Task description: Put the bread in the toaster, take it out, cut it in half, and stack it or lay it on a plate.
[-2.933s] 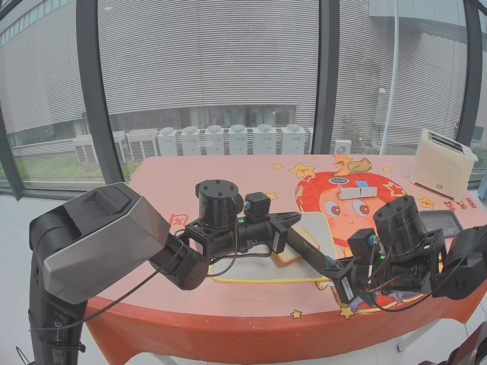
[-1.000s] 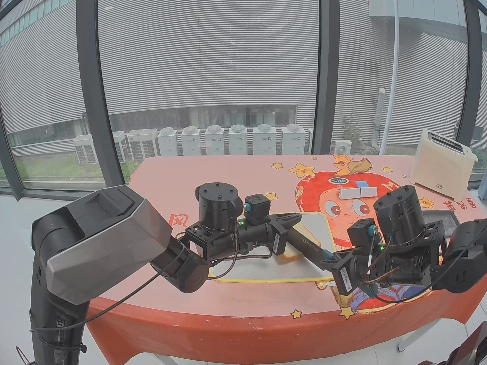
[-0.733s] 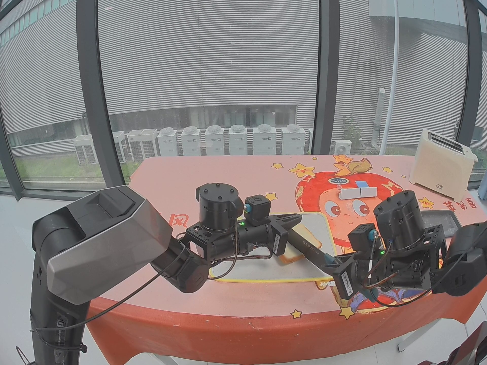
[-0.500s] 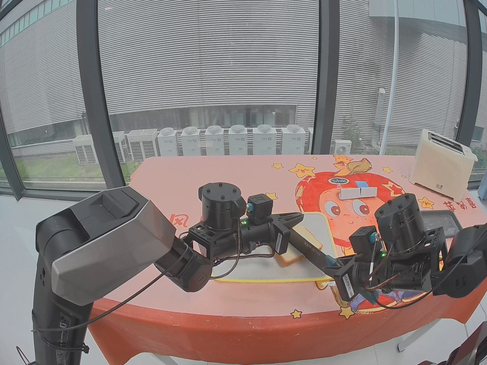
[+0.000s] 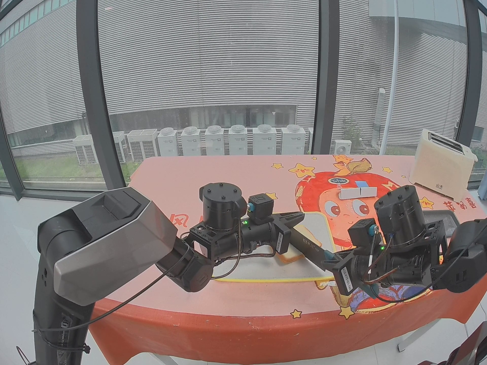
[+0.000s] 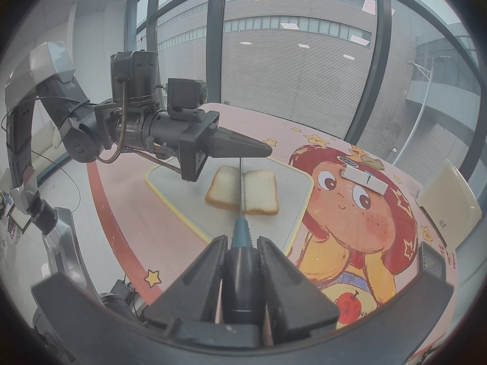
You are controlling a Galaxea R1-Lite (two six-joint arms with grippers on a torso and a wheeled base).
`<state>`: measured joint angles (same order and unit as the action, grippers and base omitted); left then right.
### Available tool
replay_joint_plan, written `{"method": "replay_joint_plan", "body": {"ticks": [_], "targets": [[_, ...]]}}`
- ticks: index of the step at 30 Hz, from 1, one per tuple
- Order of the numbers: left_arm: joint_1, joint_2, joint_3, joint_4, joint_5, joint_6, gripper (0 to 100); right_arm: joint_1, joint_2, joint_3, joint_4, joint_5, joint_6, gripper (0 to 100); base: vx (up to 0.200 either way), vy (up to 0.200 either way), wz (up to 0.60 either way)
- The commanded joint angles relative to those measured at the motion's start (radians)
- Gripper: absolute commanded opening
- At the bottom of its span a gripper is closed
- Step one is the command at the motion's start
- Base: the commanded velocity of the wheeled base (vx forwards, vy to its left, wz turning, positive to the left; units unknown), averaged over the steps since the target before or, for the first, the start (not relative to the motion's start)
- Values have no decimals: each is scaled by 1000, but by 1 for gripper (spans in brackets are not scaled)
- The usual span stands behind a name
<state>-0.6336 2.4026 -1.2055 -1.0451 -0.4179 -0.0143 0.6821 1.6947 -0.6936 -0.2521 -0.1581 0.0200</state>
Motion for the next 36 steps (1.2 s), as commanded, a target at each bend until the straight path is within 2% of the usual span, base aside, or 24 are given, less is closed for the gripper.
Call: {"method": "replay_joint_plan", "body": {"ticks": [1, 8, 11, 15, 21, 36], "targets": [[0, 27, -3, 4, 1, 0, 0, 0, 5, 26, 2, 0, 0, 0, 0, 0, 0], [-5, 24, -9, -1, 1, 0, 0, 0, 3, 36, -3, 2, 0, 0, 0, 0, 0], [-3, 10, -16, -38, 1, -1, 0, 0, 0, 23, -3, 2, 1, 0, 0, 0, 0], [0, -48, -14, -41, 1, -3, 0, 4, 0, 13, -3, 0, 35, 0, 0, 0, 0], [-6, -79, 1, -42, 1, -3, 0, 5, -1, 3, -3, 0, 41, 0, 0, 0, 0], [-6, 6, 43, -56, 1, 7, 0, 2, -6, -1, -3, 2, 44, 0, 0, 0, 0]]}}
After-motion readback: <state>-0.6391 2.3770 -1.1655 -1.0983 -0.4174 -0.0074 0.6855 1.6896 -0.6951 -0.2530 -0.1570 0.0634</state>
